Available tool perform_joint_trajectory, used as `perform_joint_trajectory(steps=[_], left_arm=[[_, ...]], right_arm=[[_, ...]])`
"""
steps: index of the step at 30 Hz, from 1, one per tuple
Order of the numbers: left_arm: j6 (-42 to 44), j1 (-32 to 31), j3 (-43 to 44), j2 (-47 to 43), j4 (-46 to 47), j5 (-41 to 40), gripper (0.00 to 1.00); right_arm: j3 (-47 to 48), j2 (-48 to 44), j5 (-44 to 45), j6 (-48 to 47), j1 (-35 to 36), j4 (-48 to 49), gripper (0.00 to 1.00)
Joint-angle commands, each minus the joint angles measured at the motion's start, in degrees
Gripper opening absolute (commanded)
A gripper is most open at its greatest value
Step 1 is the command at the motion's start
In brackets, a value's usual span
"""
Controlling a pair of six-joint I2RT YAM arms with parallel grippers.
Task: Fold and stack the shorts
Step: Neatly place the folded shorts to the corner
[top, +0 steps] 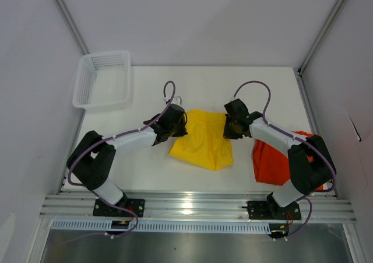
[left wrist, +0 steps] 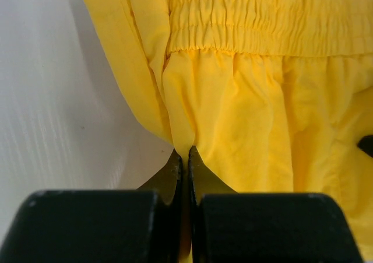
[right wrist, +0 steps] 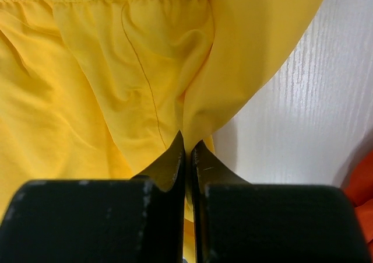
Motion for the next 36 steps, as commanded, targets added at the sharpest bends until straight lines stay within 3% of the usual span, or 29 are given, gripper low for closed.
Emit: perform_joint_trajectory(steps=[1,13,21,36], left_arm=[[-1.39,-2.08,1.51,-4.18,1.05,-3.44,0.0],[-1.65,-9.55,5.19,-1.63,1.76,-7.13,0.0],[-2.09,-12.28,9.05,-1.37,0.7,-7.49,0.0],[-4.47,-25.63,26.1,8.9,-0.17,-8.72,0.0]], right_arm=[[3.37,-0.11,-1.62,2.06,0.85,0.91,0.0],[8.29,-0.9,-3.39,1.63,4.54,0.65,0.0],[9.88,-3.53,0.3,1.1,3.31,-5.41,0.0],[7.33,-27.77,8.83,1.98,-11.09,-21.92,0.0]])
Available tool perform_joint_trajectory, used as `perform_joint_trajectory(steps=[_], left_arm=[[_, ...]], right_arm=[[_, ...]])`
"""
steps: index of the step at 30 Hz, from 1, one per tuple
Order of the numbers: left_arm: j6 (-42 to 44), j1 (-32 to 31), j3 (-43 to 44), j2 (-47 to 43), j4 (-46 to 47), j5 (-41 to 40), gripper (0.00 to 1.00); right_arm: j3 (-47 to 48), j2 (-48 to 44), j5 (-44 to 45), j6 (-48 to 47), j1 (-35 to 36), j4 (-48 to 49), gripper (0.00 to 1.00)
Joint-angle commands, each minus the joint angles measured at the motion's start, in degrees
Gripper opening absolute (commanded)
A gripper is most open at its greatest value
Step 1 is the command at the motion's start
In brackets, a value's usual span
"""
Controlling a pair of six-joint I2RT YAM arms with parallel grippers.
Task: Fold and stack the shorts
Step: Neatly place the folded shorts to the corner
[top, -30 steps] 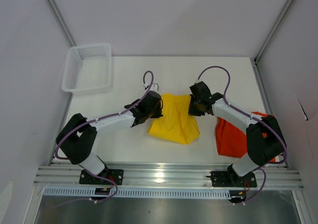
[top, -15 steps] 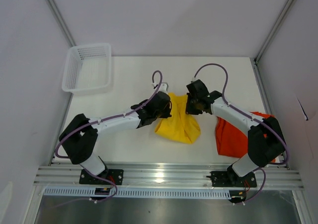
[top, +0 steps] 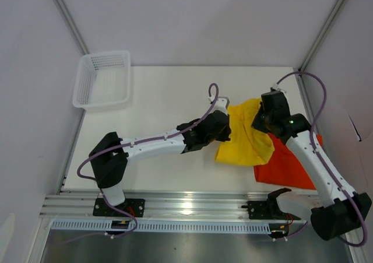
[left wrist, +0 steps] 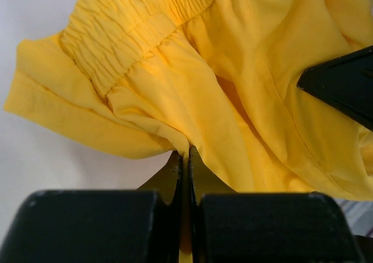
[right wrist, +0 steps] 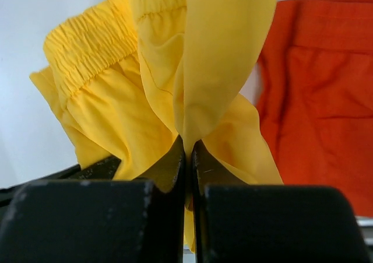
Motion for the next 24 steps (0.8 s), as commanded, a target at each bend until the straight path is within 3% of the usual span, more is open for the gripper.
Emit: perform_joint_trajectory(steps=[1,6,9,20,24], left_arm=[[-2.24,-4.48,7.85,3.71,1.62,-0.33,0.0],[-2.68,-8.61,16.04,10.91,2.84,1.69,0.0],[-2.07,-10.11,20.17,13.73,3.99,2.31,0.0],[-0.48,-11.6,25.63,22.87,10.93,5.91,0.0],[-0.31,-12.04,27.82,25.34,11.19,5.74,0.0]], right_arm=[[0.51,-6.11,5.15,1.06,-3.69,-6.93,0.0],[-0.98,-13.04,12.0,2.73,-9.67,-12.66,0.0],[-2.65,-15.16,11.41,1.34,-15.8,-13.46,0.0],[-11.26,-20.45,-1.67,-1.3,-38.31,-6.26,0.0],[-12.41,-18.43,-13.27,-4.91,-47.8,-3.18,0.0]])
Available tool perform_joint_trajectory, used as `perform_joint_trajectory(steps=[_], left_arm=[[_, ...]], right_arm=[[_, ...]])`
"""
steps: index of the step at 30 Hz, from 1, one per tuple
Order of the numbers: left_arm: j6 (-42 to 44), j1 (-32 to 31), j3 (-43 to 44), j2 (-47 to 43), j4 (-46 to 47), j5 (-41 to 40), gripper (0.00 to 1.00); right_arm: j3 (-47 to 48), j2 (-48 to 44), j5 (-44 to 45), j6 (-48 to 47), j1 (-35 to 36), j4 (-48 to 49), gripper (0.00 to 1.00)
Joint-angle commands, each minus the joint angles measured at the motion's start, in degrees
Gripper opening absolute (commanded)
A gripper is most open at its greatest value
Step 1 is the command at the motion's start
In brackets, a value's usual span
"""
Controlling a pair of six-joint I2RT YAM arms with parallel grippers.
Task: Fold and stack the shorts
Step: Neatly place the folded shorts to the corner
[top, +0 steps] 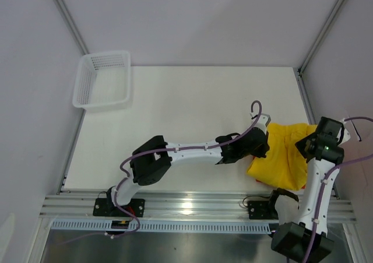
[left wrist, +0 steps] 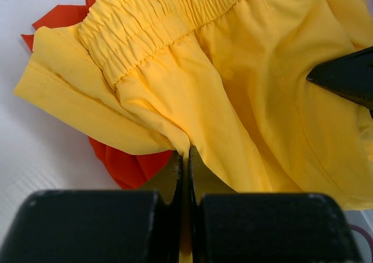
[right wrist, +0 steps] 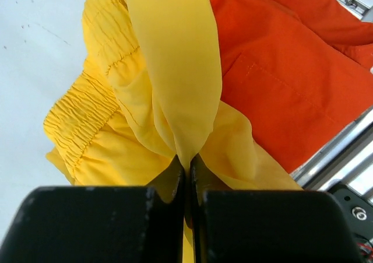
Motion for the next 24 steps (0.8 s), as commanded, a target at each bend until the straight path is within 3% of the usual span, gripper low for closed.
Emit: perform_joint_trajectory(steps=[1,24], left_arm=[[0.68,-0.9,4.92,1.36,4.42,0.93,0.0],[-1.08,-1.08,11.95,10.24,2.93,-0.22,0.0]], right_arm=[[-0.3,1.18,-10.77,-4.45,-7.85,6.4,0.0],[-1.62,9.27,-20.01,-4.11,-17.11,14.13,0.0]])
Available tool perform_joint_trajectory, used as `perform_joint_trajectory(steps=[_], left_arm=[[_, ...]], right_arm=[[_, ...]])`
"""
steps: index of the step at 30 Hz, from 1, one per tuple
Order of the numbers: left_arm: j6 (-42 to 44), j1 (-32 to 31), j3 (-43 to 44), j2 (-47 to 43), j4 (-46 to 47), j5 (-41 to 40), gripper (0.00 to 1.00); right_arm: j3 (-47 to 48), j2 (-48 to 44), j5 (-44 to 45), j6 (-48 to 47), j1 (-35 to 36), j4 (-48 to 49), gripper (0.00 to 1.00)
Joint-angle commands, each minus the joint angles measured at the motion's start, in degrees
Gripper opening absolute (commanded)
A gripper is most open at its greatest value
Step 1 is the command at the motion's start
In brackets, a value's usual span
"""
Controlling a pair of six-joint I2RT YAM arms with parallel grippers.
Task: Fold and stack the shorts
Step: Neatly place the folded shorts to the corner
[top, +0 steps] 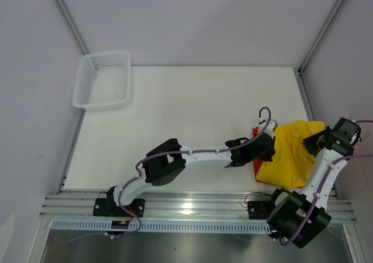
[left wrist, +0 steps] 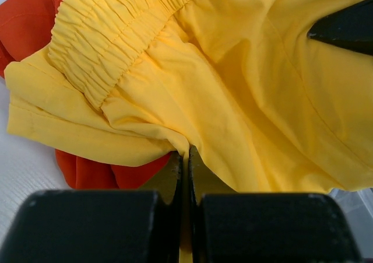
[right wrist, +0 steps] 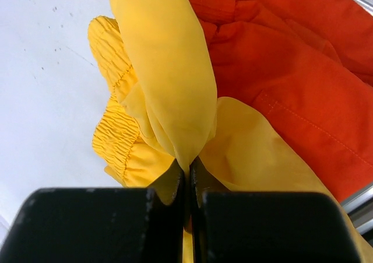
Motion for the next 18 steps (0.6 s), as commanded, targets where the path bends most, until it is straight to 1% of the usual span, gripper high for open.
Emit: perform_joint_trajectory(steps=[1,3,6,9,12,13,15,16,17,18], left_arm=[[-1.02,0.41,3.93,0.89,1.51,0.16,0.0],[-0.93,0.68,4.02,1.15,1.24,-0.1,0.0],[-0.93,1.21,5.07,1.77,0.63,0.07,0.0],[-0.93,1.73,5.16,1.94,0.63,0.07,0.0],[-0.75,1.82,5.42,2.12,0.63,0.86,0.0],[-0.93,1.82,5.43,2.29,0.63,1.12,0.01],[-1.28,1.82,5.43,2.64,0.63,2.0,0.08],[-1.8,1.82,5.25,2.73,0.63,2.27,0.25],[-1.89,1.73,4.82,2.56,0.63,2.62,0.34],[-1.98,1.73,4.64,2.21,-1.38,2.62,0.42]], right_arm=[[-0.16,0.66,-2.53,0.85,-1.64,5.06,0.0],[-0.6,0.57,-2.97,1.03,-2.43,5.68,0.0],[-1.74,0.48,-1.4,1.47,-2.87,6.65,0.0],[-2.44,0.84,-2.26,1.64,-3.31,7.44,0.0],[-2.27,1.45,-2.35,2.0,-3.4,7.7,0.06],[-2.1,1.8,-2.27,1.91,-3.4,7.62,0.13],[-1.4,2.86,-0.61,2.17,-3.49,6.92,0.25],[-1.22,3.12,0.1,2.17,-3.49,6.65,0.32],[-0.87,3.21,0.8,2.17,-3.4,6.39,0.41],[0.01,3.12,2.64,2.26,-3.4,5.6,0.47]])
